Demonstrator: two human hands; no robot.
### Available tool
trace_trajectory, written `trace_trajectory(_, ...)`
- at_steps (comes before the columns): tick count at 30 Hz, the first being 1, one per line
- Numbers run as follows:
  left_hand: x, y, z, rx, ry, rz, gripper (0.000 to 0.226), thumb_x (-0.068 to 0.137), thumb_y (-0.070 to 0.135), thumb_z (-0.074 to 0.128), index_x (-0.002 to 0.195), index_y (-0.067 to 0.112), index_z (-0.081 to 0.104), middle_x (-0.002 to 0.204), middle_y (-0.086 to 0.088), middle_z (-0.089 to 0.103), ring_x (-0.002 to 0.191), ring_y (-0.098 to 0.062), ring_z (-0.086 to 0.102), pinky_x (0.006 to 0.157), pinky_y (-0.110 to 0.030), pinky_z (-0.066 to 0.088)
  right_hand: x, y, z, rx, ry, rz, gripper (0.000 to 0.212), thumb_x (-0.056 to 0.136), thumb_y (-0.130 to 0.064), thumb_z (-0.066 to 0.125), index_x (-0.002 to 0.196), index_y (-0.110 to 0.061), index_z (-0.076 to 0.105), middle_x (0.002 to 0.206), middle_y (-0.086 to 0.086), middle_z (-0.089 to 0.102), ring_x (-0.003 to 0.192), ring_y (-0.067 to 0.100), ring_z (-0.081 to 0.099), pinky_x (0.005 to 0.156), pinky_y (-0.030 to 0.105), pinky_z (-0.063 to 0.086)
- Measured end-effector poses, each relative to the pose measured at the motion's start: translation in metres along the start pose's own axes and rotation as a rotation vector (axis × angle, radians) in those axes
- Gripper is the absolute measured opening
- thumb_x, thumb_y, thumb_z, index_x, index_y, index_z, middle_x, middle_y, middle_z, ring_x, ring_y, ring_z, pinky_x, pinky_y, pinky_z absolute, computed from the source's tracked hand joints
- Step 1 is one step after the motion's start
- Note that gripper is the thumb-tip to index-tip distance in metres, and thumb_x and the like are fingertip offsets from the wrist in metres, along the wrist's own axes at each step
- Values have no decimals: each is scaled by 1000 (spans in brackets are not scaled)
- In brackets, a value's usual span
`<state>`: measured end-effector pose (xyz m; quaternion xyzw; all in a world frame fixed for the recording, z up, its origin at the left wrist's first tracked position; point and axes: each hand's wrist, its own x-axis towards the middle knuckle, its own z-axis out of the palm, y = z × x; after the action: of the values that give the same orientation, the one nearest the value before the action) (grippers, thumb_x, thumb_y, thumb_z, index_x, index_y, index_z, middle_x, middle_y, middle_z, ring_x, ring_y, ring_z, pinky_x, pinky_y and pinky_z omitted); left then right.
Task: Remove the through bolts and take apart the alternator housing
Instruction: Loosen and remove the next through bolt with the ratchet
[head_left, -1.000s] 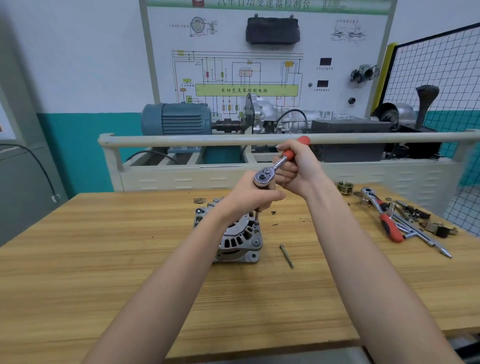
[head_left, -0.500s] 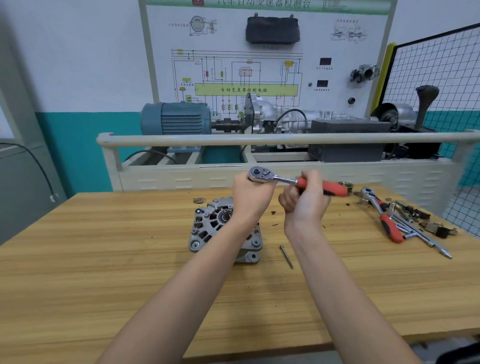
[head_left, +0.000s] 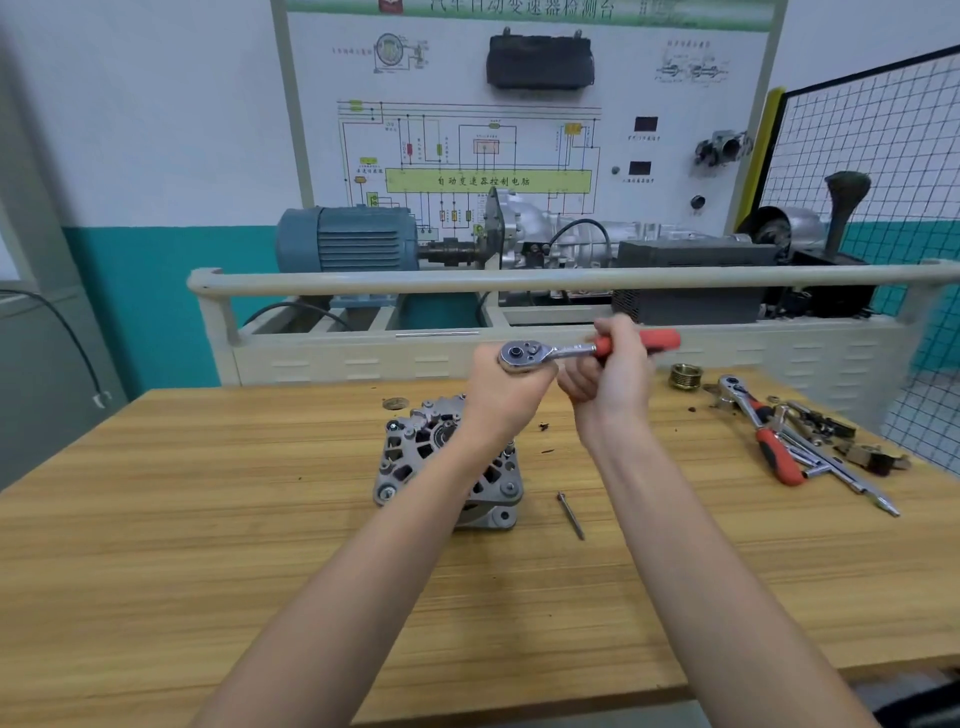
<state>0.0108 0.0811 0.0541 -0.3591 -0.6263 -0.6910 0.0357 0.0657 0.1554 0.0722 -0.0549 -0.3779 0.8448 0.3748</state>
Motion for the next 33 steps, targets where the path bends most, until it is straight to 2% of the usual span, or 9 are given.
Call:
trace_trajectory(3,-4,-5,10,15,204,27,47,78,-8,60,49,19,36,45,10,34,43,-2,27,44,-21,24,-32,18,-9,82,126,-159,31,89,-9,48,63,-17,33,38,-7,23,33,9,17,36,17,17)
trace_trajectory(6,-8,-5,13,2,223,6,49,79,-4,65,49,21,35,45,11,34,45,-3,26,46,-23,25,-41,22,-13,100,91,-177,31,89,-10,48,65,-18,31,38,-7,22,34,10,16,37,17,18)
trace_trajectory(9,-6,1,-1,81,13,-37,38,77,-4,63,52,16,43,49,3,41,47,-8,34,49,-25,31,-21,8,-13,34,18,-70,38,90,-11,46,56,-19,33,35,-8,21,30,8,15,35,16,16)
trace_trajectory(14,3,10,-28,132,-326,-49,25,80,-1,68,58,4,55,52,-5,59,55,-21,53,56,-29,42,29,-21,2,-200,-350,278,59,93,-15,38,35,-23,30,31,-8,18,27,7,13,33,16,11)
trace_trajectory(18,4,10,-19,91,-420,-71,40,82,-6,64,49,8,47,40,2,47,39,-13,43,46,-20,37,45,-24,10,-226,-419,394,57,92,-15,37,36,-20,31,31,-6,19,26,6,13,34,19,7)
trace_trajectory(22,3,1,-9,64,-276,-46,43,80,-13,55,50,13,37,41,8,35,39,-7,29,44,-22,26,29,-12,4,-79,-200,250,49,91,-14,42,45,-21,29,33,-7,18,27,7,12,29,16,12)
trace_trajectory(27,-1,-3,11,73,98,-20,43,77,-8,58,51,18,35,48,5,33,45,-4,25,45,-22,24,-21,11,-11,57,144,-125,33,89,-10,50,60,-17,36,37,-8,25,32,8,18,36,18,18)
trace_trajectory(30,-2,-7,21,57,257,-83,46,79,-3,61,51,20,33,48,6,33,48,-7,25,45,-22,25,-42,24,-15,113,160,-232,31,90,-7,50,65,-18,36,40,-6,25,33,9,19,37,18,19)
trace_trajectory(33,-2,-5,17,60,191,-71,43,78,-4,60,52,19,34,50,4,33,52,-11,26,49,-27,25,-34,16,-15,85,133,-175,33,88,-8,49,60,-18,35,38,-6,24,33,10,18,37,17,18)
